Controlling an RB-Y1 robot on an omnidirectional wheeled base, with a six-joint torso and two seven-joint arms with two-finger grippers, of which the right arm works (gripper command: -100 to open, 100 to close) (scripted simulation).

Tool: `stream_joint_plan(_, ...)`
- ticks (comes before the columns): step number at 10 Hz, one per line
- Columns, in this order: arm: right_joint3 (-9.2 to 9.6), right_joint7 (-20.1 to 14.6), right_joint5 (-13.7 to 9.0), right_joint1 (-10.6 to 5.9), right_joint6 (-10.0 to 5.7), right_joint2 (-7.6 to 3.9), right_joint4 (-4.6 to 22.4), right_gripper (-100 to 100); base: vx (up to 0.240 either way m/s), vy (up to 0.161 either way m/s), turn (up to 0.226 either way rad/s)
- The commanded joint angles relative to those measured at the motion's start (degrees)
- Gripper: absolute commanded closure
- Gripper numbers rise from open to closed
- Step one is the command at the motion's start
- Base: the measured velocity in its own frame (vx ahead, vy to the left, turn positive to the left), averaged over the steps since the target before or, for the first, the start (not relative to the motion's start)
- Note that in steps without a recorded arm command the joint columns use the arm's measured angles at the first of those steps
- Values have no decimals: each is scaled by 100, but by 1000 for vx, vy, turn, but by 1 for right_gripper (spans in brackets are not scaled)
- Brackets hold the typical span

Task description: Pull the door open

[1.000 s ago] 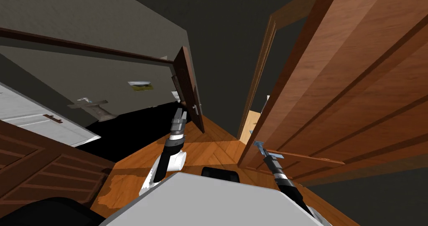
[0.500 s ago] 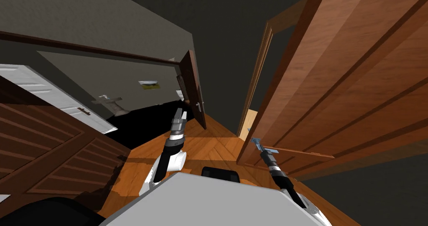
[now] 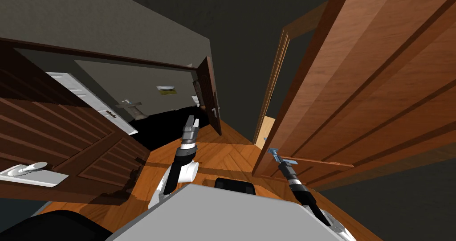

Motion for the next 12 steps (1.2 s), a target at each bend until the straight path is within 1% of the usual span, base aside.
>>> stream_joint_plan(1,94,-95,11,128,-214,-95,31,100,-189,-70,161)
stream_joint_plan(3,159,-160,20,205,-347,-161,47,100,-167,-42,66)
stream_joint_plan(5,220,-221,28,278,-472,-224,62,100,-103,-31,51)
stream_joint_plan(6,274,-276,36,342,-583,-279,75,100,-106,-43,111)
stream_joint_plan(8,350,-352,46,433,-740,-358,93,100,-134,-60,90)
stream_joint_plan(9,341,-316,52,423,-655,-320,20,100,-55,-17,22)
stream_joint_plan(10,377,-338,45,446,-722,-333,62,100,-133,-48,149)
stream_joint_plan(12,405,-358,29,464,-804,-356,115,100,-190,-84,190)
